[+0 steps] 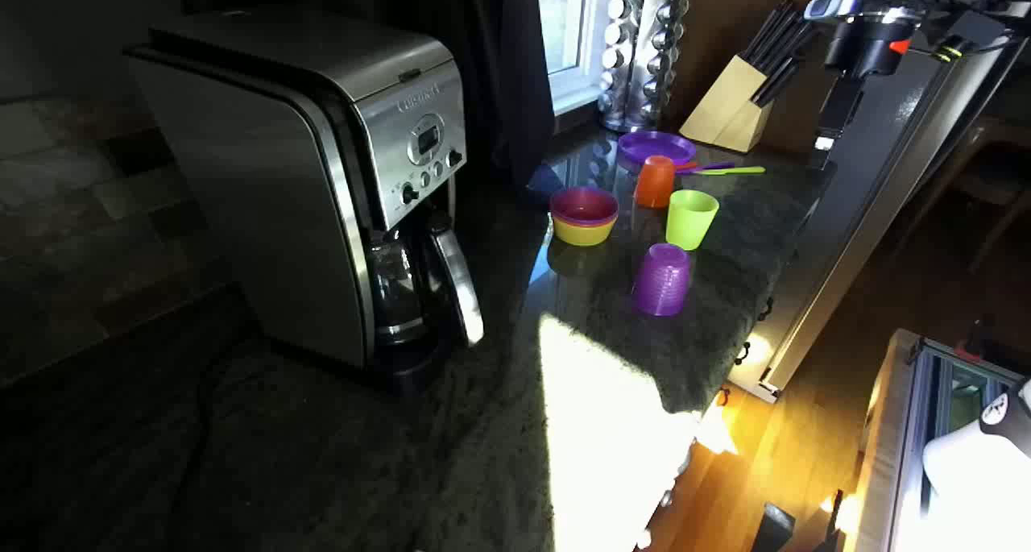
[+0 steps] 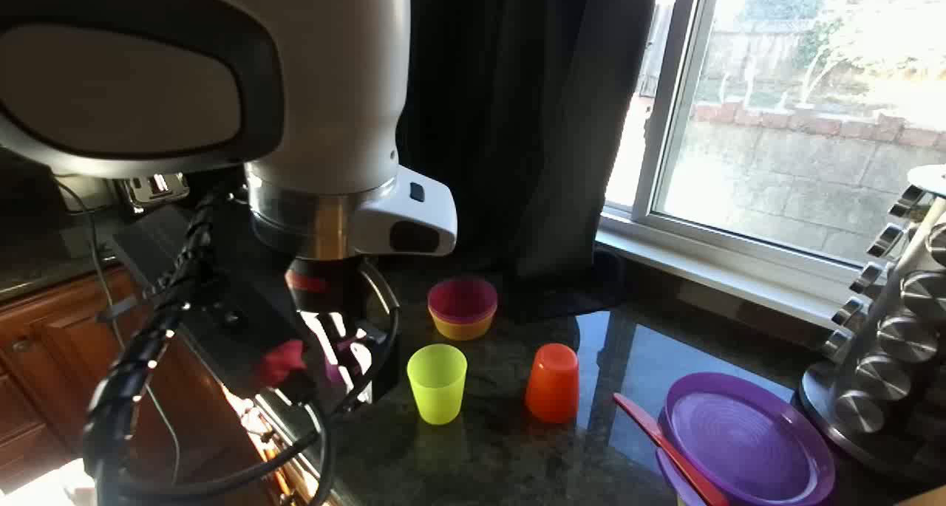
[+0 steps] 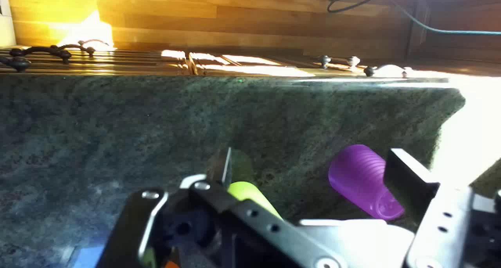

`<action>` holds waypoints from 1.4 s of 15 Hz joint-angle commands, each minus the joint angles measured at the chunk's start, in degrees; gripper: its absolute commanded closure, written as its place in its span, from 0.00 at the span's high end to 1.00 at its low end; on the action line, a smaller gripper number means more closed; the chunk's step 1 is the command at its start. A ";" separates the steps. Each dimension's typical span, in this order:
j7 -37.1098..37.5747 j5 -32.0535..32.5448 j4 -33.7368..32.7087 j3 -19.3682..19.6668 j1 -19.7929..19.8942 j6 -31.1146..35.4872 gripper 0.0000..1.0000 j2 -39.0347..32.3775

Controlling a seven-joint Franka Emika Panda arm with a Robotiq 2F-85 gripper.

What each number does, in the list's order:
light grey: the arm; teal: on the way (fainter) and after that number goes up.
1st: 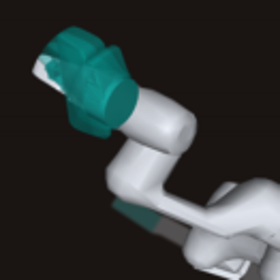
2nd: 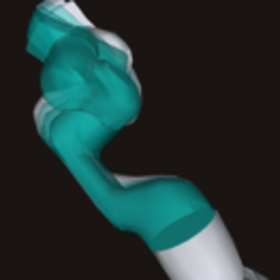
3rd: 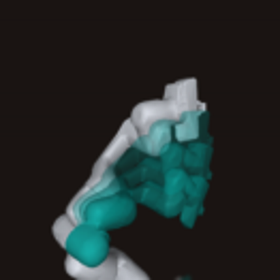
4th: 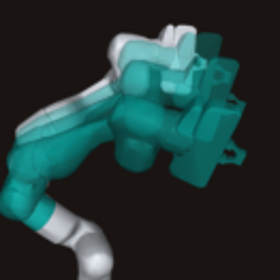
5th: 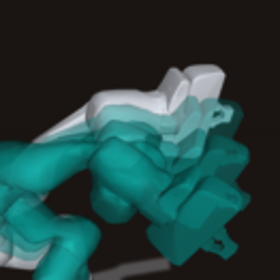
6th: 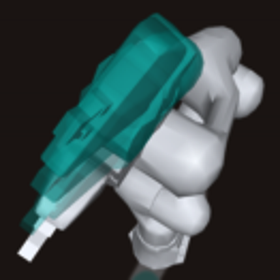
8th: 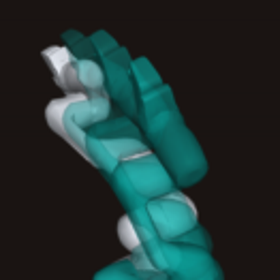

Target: Turn the green cup

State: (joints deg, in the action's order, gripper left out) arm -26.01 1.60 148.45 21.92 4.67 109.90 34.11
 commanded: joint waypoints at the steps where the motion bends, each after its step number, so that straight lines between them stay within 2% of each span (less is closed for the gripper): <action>1: -0.68 -0.78 -0.06 -1.28 1.38 -0.06 1.00 -0.32; 7: -0.68 -0.78 -0.05 -1.29 1.38 -0.06 1.00 -0.32; 9: 4.52 -5.55 -3.96 -0.45 1.36 -1.76 1.00 -5.88; 10: 6.64 -6.60 -3.99 -0.70 1.83 0.85 1.00 -7.36; 21: 20.66 -24.98 -17.46 -0.86 6.63 1.50 1.00 -30.27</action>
State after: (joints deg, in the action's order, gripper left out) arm -8.82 -18.31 135.58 21.77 9.28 110.98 10.89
